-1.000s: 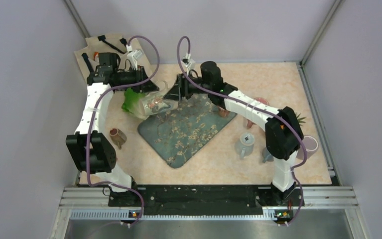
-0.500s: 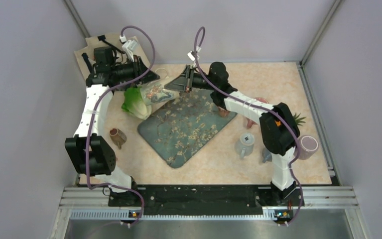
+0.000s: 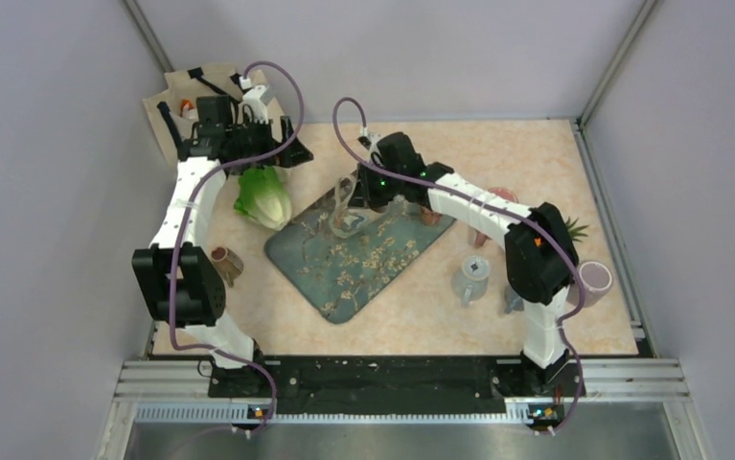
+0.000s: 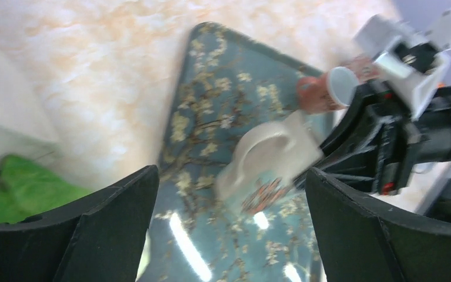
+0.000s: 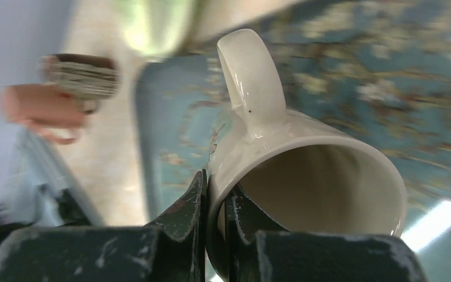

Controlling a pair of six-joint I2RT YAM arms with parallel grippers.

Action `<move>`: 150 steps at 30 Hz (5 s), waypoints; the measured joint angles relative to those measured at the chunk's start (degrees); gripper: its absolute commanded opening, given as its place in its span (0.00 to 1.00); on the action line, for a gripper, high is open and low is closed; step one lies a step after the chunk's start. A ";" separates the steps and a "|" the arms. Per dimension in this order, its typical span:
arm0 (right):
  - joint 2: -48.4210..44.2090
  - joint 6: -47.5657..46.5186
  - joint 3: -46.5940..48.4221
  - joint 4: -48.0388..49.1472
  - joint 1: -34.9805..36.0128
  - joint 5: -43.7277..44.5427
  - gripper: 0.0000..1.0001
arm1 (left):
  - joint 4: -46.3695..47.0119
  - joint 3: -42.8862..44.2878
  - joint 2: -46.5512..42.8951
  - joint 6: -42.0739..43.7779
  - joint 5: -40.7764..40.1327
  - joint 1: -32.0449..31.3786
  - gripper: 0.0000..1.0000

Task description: Turn the mug right side up

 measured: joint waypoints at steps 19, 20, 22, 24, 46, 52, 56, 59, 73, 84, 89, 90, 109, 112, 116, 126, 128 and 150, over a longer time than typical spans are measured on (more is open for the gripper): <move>22.77 -23.30 43.15 -36.89 -5.75 29.49 0.00 | -26.77 2.56 -2.36 36.35 -30.88 0.63 0.89; 23.32 -23.61 43.91 -36.87 -5.73 29.38 0.05 | -27.85 2.56 -2.54 37.94 -31.61 0.63 0.89; 23.67 -24.13 44.57 -37.46 -5.55 29.29 0.23 | -29.66 2.56 -2.67 40.57 -32.33 0.63 0.88; 23.93 -24.13 44.78 -37.55 -5.51 28.57 0.45 | -32.33 2.56 -2.64 43.39 -32.72 0.63 0.88; 8.50 -27.36 34.77 -30.64 -5.46 19.43 0.99 | -47.43 -17.51 -13.62 81.05 -34.51 -2.45 0.75; -2.99 -27.65 25.29 -27.65 -5.49 17.03 0.99 | -40.98 -26.05 -13.90 96.02 -38.93 -4.55 0.73; -4.55 -26.62 21.59 -26.45 -5.49 15.91 0.99 | -36.17 -28.48 -13.77 99.58 -41.70 -4.26 0.80; -4.57 -25.35 18.69 -26.16 -5.49 15.63 0.99 | -33.88 -24.74 -12.17 95.93 -41.51 -3.89 0.84; -12.09 -23.96 11.65 -25.88 -5.49 17.99 0.99 | -23.30 -14.58 -6.49 24.61 -43.87 10.62 0.99; -12.31 -23.54 9.27 -25.83 -5.49 18.16 0.99 | -16.85 -23.98 -7.52 8.92 -48.98 13.03 0.88; -13.05 -23.54 7.23 -25.77 -5.49 18.58 0.99 | -14.40 -26.16 -7.37 7.96 -49.29 14.29 0.70; -13.25 -23.54 6.78 -25.62 -5.49 18.62 0.99 | -14.25 -26.67 -7.30 7.82 -49.35 14.43 0.68; -15.50 -22.29 3.28 -23.54 -5.46 18.49 0.98 | -14.82 -26.45 -4.96 7.50 -48.24 14.69 0.00; -17.00 -21.16 1.70 -21.73 -5.31 18.36 0.98 | -15.98 -25.16 -4.13 7.56 -46.27 15.26 0.00; -18.49 -20.02 -0.15 -19.21 -3.52 18.36 0.98 | -17.00 -23.54 -3.23 7.41 -41.64 16.28 0.00; -20.63 -17.00 -10.40 -11.85 0.31 18.23 0.98 | -14.16 -23.89 -3.26 9.55 -37.86 16.41 0.00; -21.00 -16.13 -12.31 -10.54 0.37 18.03 0.97 | -13.90 -23.87 -3.26 9.60 -36.57 16.46 0.00; -4.15 -7.98 -6.19 2.45 10.47 4.87 0.95 | -18.12 -21.20 -2.47 7.96 -24.20 22.01 0.00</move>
